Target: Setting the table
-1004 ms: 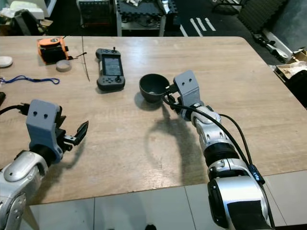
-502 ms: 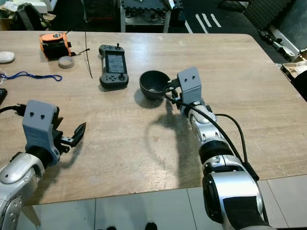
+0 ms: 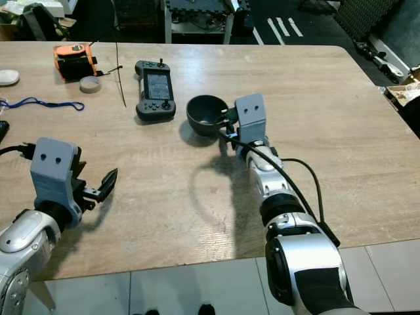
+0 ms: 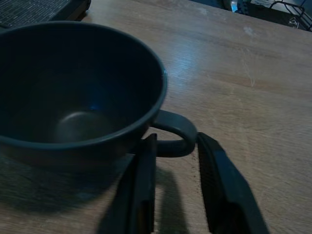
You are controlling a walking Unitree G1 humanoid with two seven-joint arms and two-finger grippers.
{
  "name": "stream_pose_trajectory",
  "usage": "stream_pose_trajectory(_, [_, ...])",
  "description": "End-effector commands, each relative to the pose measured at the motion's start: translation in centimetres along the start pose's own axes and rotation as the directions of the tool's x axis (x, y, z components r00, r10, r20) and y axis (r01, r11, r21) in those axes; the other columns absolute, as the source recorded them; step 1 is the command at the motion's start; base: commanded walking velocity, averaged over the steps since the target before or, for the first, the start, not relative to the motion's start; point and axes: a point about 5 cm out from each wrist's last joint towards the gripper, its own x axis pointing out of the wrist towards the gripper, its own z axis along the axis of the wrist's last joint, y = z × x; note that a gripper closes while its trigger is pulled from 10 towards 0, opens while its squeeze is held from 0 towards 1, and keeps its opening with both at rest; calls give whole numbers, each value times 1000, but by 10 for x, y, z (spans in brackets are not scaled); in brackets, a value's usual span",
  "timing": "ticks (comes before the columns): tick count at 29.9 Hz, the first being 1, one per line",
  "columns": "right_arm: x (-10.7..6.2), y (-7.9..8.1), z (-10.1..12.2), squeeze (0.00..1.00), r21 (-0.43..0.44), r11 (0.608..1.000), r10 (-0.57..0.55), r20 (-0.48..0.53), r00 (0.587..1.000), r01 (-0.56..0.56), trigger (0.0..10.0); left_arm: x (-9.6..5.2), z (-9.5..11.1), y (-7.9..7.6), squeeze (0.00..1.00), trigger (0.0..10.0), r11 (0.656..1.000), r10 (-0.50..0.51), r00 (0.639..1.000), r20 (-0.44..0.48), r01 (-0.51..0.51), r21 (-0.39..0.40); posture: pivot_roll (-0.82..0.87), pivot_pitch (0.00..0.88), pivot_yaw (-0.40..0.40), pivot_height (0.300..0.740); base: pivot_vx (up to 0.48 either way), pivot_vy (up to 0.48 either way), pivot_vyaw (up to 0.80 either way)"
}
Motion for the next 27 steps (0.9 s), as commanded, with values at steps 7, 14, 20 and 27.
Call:
stream_pose_trajectory(7, [0,-2,1,0,7,1000,-8,10,1000,8,0,-3,-5,0,0,10000,1000,3,1000,-27,-3,-7,266,303,40,740,0,0,0])
stream_pose_trajectory(14, [0,-6,2,0,14,1000,-22,14,1000,22,0,-3,-5,-1,0,10000,1000,1,1000,-28,-1,-9,260,297,40,740,0,0,0])
stream_pose_trajectory(20, [0,-15,11,0,47,997,-57,56,997,54,10000,-3,-6,-2,0,10000,1000,0,1000,-28,0,-13,255,294,37,740,0,0,0])
stream_pose_trajectory(27, [-9,-47,32,0,349,925,-223,182,958,149,10000,0,-6,-7,0,10000,999,-20,1000,-23,19,-34,229,286,41,740,0,0,0])
